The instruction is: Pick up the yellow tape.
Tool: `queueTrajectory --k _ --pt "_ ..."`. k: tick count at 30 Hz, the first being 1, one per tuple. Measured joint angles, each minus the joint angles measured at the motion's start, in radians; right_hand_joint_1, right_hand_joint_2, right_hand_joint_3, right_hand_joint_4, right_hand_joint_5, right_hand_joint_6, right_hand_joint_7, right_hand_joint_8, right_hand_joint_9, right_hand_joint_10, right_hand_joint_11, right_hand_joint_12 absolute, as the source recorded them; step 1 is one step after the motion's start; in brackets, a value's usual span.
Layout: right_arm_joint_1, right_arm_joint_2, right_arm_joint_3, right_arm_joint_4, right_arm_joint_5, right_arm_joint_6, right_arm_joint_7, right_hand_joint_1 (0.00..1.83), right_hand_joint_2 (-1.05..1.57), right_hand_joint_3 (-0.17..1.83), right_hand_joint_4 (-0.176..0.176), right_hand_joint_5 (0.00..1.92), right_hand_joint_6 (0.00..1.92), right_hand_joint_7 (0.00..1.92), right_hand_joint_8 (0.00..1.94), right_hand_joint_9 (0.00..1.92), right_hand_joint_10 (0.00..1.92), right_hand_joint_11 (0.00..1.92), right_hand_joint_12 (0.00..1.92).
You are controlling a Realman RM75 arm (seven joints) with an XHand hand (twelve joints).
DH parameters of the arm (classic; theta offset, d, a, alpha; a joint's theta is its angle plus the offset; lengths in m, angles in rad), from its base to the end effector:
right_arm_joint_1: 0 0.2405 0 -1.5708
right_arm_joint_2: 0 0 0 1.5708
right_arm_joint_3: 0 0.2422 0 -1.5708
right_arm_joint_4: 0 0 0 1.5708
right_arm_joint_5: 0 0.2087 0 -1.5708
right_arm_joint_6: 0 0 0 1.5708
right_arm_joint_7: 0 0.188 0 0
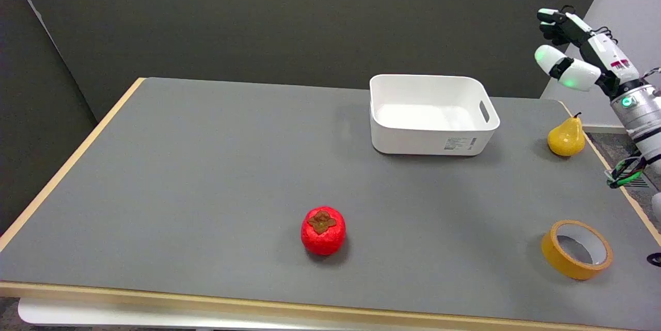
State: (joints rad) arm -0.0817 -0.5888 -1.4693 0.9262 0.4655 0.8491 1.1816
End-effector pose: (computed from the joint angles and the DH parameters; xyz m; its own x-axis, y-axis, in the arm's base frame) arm -0.1353 -0.3237 0.5787 0.7914 0.3727 0.4845 -0.4938 -0.0774 0.8661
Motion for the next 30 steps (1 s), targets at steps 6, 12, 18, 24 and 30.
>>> queueTrajectory --k 6,12,18,24,30 --pt "-0.079 -0.02 0.063 0.039 0.023 -0.028 -0.055 0.27 0.69 0.9 0.12 0.19 0.42 0.32 0.36 0.25 0.63 0.09 1.13" --pt "-0.189 -0.047 0.151 0.087 0.032 -0.033 -0.096 0.22 0.63 0.92 0.122 0.19 0.42 0.32 0.36 0.25 0.62 0.09 1.13" --pt "-0.323 -0.08 0.244 0.154 0.02 -0.025 -0.121 0.18 0.59 0.96 0.125 0.18 0.42 0.3 0.35 0.24 0.62 0.08 1.14" --pt "-0.451 -0.124 0.313 0.222 0.004 0.0 -0.141 0.15 0.57 0.96 0.129 0.17 0.42 0.28 0.34 0.23 0.6 0.07 1.13" --pt "-0.549 -0.175 0.347 0.26 -0.006 0.075 -0.163 0.14 0.56 0.97 0.133 0.17 0.42 0.28 0.34 0.24 0.6 0.07 1.13"
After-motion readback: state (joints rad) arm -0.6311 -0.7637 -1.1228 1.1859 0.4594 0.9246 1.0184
